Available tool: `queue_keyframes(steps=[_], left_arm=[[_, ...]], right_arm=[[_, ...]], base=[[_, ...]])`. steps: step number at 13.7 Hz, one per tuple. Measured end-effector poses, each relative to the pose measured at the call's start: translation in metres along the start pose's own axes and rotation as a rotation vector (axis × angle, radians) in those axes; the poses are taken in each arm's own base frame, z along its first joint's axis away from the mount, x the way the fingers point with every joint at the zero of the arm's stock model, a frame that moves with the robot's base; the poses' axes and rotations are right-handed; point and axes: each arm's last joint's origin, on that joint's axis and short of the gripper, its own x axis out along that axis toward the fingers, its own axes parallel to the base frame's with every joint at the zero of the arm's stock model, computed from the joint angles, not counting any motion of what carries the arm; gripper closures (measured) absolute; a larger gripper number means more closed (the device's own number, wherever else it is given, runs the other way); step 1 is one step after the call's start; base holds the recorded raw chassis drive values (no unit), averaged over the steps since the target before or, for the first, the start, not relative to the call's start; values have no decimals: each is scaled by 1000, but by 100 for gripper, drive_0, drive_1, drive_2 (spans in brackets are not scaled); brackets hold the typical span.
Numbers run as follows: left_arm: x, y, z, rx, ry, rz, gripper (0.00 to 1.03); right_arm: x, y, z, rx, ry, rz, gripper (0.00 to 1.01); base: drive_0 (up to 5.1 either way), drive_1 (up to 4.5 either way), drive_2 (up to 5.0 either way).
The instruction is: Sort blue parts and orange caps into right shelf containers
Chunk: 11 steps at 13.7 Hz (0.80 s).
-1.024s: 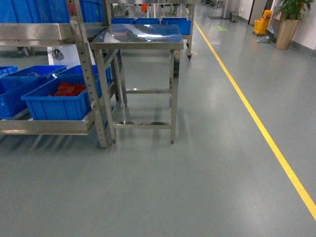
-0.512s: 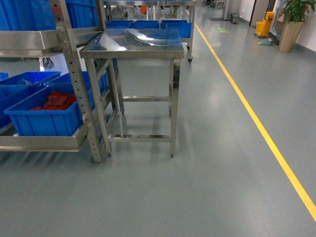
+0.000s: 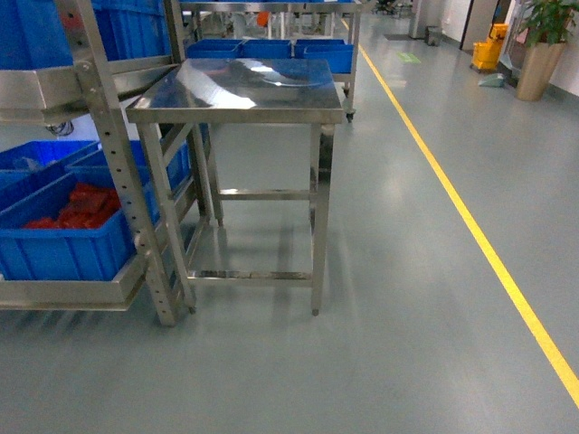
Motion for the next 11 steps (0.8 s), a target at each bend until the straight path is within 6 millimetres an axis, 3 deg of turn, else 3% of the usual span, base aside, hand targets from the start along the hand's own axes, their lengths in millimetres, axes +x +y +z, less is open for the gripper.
queue_keyframes(steps=[11], left_arm=[[0,0,0,0,-2,0,61]], right_arm=[[0,0,0,0,-2,0,57]], base=[[-2,420,-423]])
